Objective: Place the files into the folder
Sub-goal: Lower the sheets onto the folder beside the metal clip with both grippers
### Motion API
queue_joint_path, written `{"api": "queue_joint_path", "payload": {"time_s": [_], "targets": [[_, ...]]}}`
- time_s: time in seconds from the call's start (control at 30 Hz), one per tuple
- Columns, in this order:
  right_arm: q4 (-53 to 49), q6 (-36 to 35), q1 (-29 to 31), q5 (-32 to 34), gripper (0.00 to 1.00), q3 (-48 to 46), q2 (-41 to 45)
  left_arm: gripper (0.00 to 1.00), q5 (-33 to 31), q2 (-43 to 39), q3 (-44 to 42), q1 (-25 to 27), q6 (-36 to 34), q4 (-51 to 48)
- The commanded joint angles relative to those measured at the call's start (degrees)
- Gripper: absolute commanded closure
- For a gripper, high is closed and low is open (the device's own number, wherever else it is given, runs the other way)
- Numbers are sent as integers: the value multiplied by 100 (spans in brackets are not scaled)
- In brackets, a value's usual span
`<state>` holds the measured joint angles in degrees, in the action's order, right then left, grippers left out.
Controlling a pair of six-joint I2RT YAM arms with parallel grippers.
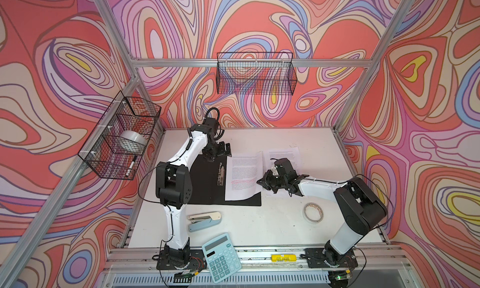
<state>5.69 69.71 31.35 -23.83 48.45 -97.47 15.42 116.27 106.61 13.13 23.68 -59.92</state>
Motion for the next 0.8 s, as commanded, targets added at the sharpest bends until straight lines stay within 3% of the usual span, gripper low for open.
{"api": "queue_joint_path", "payload": {"time_s": [0.0,0.37,0.77], "targets": [[-11,-41,81,-51,100,139,-114,0,49,-34,-34,-29,75,-20],[-1090,-876,90,-123,100,163,94,0,66,-58,-88,-29,73,5],[-401,-755,108,-590,100,208,-448,0,31,-42,-60,-29,62,23]]}}
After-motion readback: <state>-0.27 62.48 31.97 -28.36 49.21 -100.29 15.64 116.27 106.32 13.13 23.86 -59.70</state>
